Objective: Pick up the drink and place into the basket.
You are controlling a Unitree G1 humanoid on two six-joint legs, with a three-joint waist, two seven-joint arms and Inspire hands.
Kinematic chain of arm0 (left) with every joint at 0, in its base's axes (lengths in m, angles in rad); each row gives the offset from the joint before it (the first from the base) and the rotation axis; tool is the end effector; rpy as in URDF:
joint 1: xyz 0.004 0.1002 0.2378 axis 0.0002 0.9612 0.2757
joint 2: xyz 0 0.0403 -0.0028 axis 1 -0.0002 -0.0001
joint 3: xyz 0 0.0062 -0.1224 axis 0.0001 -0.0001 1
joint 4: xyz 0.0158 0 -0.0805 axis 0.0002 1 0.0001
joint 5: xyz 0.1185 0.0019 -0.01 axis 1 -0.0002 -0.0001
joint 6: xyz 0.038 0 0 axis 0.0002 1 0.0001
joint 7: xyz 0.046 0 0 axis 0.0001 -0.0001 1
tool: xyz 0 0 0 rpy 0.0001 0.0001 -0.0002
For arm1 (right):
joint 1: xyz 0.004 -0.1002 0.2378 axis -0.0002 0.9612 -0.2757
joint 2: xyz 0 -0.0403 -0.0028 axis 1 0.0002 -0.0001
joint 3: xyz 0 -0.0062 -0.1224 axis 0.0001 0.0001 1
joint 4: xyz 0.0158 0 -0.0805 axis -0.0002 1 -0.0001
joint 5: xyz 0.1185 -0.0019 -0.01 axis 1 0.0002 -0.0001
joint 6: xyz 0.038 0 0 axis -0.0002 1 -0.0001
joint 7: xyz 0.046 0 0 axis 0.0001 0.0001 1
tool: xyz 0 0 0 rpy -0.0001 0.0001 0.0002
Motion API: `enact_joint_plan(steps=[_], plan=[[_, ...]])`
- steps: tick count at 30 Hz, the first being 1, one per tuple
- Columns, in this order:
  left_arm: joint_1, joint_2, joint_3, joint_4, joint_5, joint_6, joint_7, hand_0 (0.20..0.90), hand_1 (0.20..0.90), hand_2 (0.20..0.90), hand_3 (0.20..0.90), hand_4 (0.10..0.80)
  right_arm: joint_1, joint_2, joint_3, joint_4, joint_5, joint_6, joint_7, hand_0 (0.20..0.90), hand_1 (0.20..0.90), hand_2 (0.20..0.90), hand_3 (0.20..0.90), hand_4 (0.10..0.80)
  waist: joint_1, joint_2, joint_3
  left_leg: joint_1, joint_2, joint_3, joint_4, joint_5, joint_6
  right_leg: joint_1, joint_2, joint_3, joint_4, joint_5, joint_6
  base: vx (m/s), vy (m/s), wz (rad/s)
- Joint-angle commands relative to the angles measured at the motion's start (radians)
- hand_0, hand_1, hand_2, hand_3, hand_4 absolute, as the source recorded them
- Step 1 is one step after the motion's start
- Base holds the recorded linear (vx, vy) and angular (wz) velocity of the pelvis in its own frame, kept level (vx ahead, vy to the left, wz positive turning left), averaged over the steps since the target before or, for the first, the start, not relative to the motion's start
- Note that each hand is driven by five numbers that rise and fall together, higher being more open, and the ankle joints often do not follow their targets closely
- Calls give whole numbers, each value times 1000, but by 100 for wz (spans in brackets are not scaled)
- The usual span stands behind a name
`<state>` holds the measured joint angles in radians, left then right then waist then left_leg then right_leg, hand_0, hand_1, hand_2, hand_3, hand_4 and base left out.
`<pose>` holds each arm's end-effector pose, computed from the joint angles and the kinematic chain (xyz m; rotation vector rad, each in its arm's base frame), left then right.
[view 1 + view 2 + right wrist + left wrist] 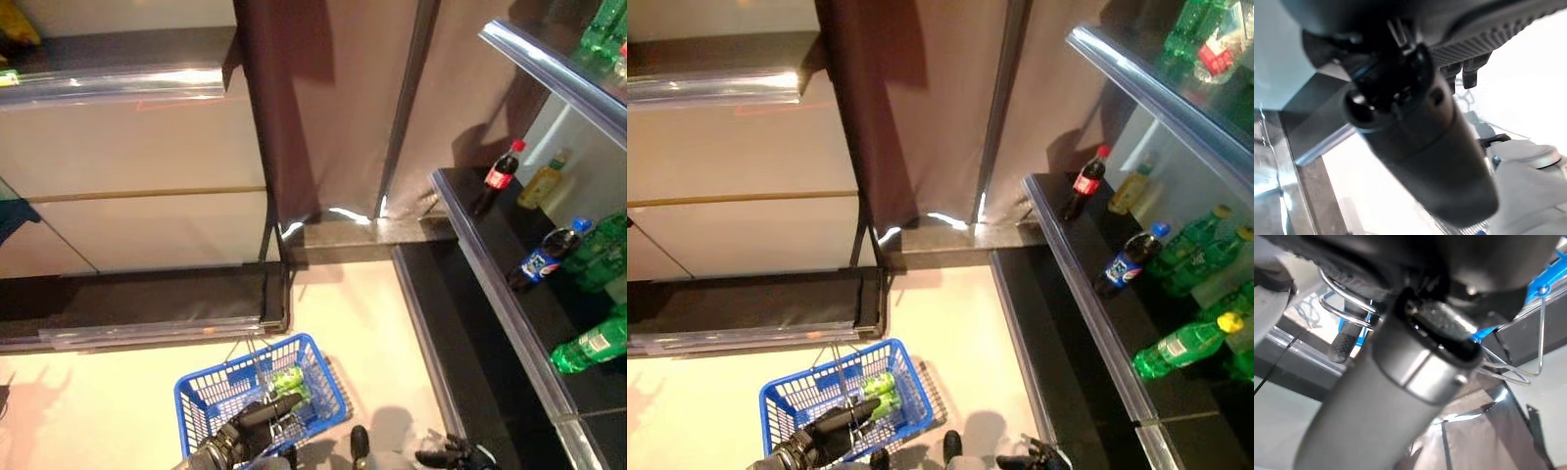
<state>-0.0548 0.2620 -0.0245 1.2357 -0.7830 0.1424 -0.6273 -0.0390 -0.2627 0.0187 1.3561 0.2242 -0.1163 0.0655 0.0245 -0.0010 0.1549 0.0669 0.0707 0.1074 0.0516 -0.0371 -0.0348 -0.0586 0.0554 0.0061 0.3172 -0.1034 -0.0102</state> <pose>0.0948 0.2443 -0.1452 -0.8163 0.9570 0.0092 0.0744 -0.2521 -0.1482 -0.0248 1.1666 -0.2372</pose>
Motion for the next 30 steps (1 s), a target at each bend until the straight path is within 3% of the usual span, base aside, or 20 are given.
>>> enact_joint_plan(steps=[1, 4, 6, 7, 10, 15, 17, 18, 20, 22, 23, 25, 26, 27, 30], plan=[[-30, -38, -14, -52, -41, 0, -135, 300, 300, 300, 200, 100, 9, -78, -15, 25, -17, -29, -13, 900, 900, 900, 900, 800, 2, -23, -1, -181, 8, -75, -81, 202, -39, 192, 14, 56, -242, 25, 2, 275, 204, -27], [-36, -38, -15, -56, -52, 1, -132, 300, 300, 300, 200, 100, 24, -83, -23, 32, -37, -42, -3, 900, 900, 900, 900, 800, -3, -28, -7, -181, -2, -56, -69, 193, -31, 203, 4, 57, -231, 16, 10, 249, 184, -4], [-55, -29, -15, -67, -70, 15, -125, 300, 300, 300, 200, 100, 46, -82, -24, 26, -54, -58, 12, 900, 900, 900, 900, 800, -4, -44, -19, -166, -25, -46, -49, 160, -13, 212, -16, 45, -230, 15, 24, 303, 206, -20], [-63, -22, -25, -80, -92, 22, -113, 300, 300, 300, 200, 100, 51, -75, -20, 16, -46, -65, 14, 900, 900, 900, 900, 800, 1, -51, -26, -145, -47, -69, -44, 133, 5, 206, -26, 35, -214, 8, 35, 217, 140, -12], [-64, -14, -34, -88, -93, 23, -102, 300, 300, 300, 200, 100, 51, -64, -18, -4, -31, -59, 15, 900, 900, 900, 900, 800, 8, -60, -30, -123, -66, -95, -38, 111, 21, 188, -36, 21, -181, 11, 49, 170, 105, -11], [-64, -5, -35, -69, -96, 9, -86, 300, 300, 300, 200, 100, 42, -44, -13, -38, -22, -55, 23, 900, 900, 900, 900, 800, 16, -75, -45, -107, -94, -97, -24, 77, 50, 166, -60, 6, -124, 28, 75, 154, 154, -3], [-64, 4, -26, -60, -97, 10, -86, 300, 300, 300, 200, 100, 40, -35, -5, -43, -22, -53, 20, 900, 900, 900, 900, 800, 22, -80, -53, -107, -110, -99, -27, 70, 68, 143, -70, 12, -37, 72, 105, 129, 145, -11], [-64, 9, -22, -57, -90, 10, -89, 300, 300, 300, 200, 100, 40, -29, -1, -47, -17, -52, 17, 900, 900, 900, 900, 800, 22, -81, -56, -101, -119, -103, -31, 65, 82, 104, -73, 19, 59, 130, 132, 92, 117, -16], [-63, 12, -18, -48, -84, 6, -91, 300, 300, 300, 200, 100, 41, -22, 0, -48, -12, -53, 14, 900, 900, 900, 900, 800, 15, -63, -53, -77, -115, -113, -44, 56, 100, 2, -53, 23, 262, 203, 158, 76, 134, -14], [-61, 15, -18, -49, -85, 6, -84, 300, 300, 300, 200, 100, 43, -20, -2, -44, -12, -56, 15, 900, 900, 900, 900, 800, 6, -36, -37, -51, -98, -116, -50, 48, 107, -129, -47, -12, 437, 241, 151, 84, 140, -15], [-59, 16, -16, -49, -87, 8, -83, 300, 300, 300, 200, 100, 44, -19, 0, -41, -17, -54, 14, 900, 900, 900, 900, 800, 5, -33, -33, -42, -100, -119, -53, 47, 107, -164, -69, -29, 426, 246, 147, 201, 75, -9], [-53, 17, -22, -37, -85, 10, -100, 300, 300, 300, 200, 100, 47, -21, -1, -29, -25, -47, 11, 900, 900, 900, 900, 800, -11, -49, -27, 8, -131, -129, -92, 42, 93, -141, -129, -53, 131, 229, 134, 288, -32, -1], [-53, 17, -22, -37, -85, 10, -100, 300, 300, 300, 200, 100, 46, -21, -1, -29, -25, -47, 11, 900, 900, 900, 900, 800, -12, -47, -26, 9, -128, -131, -93, 44, 93, -135, -126, -57, 121, 235, 133, 276, -80, 7], [-54, 14, -33, -27, -83, 6, -109, 300, 300, 300, 200, 100, 52, -20, -5, -18, -21, -54, 3, 900, 900, 900, 900, 800, -29, -53, -27, 27, -146, -145, -108, 33, 90, -131, -132, -51, -50, 234, 134, 235, -64, 16], [-50, 6, -38, -5, -76, -16, -124, 300, 300, 300, 200, 100, 63, -16, -17, 3, -40, -74, 0, 900, 900, 900, 900, 800, -58, -51, -17, 73, -166, -160, -130, 10, 84, -150, -142, -84, -238, 306, 157, 274, -73, 36]])
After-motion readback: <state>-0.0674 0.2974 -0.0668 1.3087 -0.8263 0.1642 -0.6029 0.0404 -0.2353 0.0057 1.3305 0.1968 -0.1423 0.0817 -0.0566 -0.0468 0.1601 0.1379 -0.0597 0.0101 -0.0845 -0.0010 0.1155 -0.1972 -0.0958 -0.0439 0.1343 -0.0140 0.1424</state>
